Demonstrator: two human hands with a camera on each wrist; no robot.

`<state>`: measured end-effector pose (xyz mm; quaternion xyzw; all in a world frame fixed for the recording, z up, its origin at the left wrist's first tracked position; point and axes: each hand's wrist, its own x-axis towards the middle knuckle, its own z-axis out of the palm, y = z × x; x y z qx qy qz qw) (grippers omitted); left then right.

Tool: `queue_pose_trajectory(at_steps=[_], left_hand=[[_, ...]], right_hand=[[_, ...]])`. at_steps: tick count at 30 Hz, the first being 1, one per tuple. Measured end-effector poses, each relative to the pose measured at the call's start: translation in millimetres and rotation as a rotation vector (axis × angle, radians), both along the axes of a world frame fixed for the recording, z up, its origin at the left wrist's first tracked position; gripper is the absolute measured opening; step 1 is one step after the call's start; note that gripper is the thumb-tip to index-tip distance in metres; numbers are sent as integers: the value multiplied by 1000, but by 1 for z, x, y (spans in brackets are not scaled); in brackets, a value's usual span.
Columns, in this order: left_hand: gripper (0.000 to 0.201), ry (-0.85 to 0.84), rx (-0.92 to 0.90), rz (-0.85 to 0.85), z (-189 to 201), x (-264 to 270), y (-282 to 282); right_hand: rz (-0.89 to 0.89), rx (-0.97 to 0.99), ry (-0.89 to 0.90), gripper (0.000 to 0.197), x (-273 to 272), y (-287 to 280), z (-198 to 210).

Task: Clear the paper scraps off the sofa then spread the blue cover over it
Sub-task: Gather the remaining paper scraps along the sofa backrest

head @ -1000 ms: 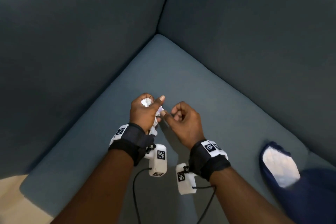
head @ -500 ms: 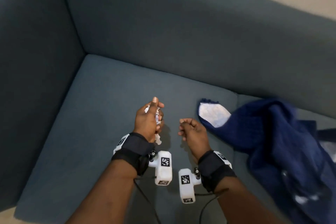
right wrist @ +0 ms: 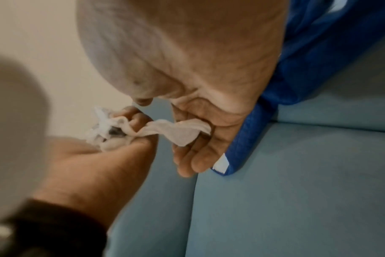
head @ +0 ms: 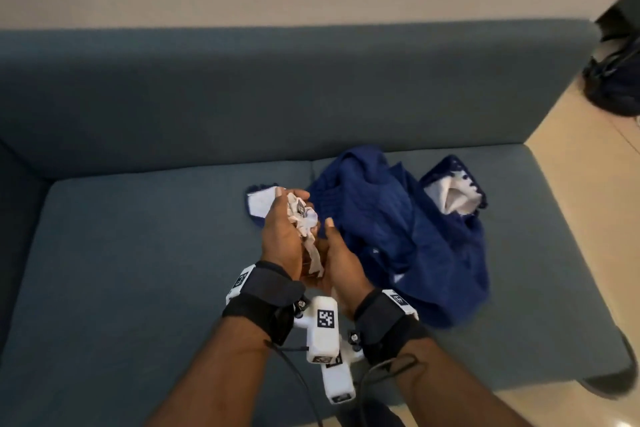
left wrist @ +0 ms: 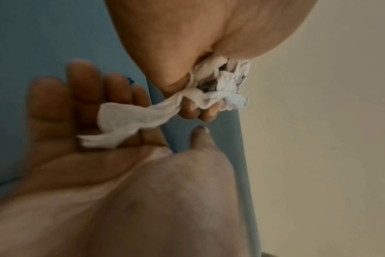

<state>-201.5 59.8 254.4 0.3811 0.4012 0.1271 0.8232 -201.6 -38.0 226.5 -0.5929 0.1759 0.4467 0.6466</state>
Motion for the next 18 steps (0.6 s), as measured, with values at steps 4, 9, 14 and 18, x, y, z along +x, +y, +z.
queue_pose_trajectory(at_steps=[4, 9, 14, 18], left_hand=[[30, 88, 220, -117, -5, -3, -60], [27, 69, 433, -347, 8, -2, -127], [16, -39, 855, -732, -11, 2, -161], [36, -95, 1153, -978, -6, 7, -185]], right_hand=[[-26, 78, 28, 77, 13, -69, 28], [17, 170, 48, 62, 26, -146, 49], [-17, 151, -31, 64, 30, -177, 54], [-222, 143, -25, 59, 29, -201, 47]])
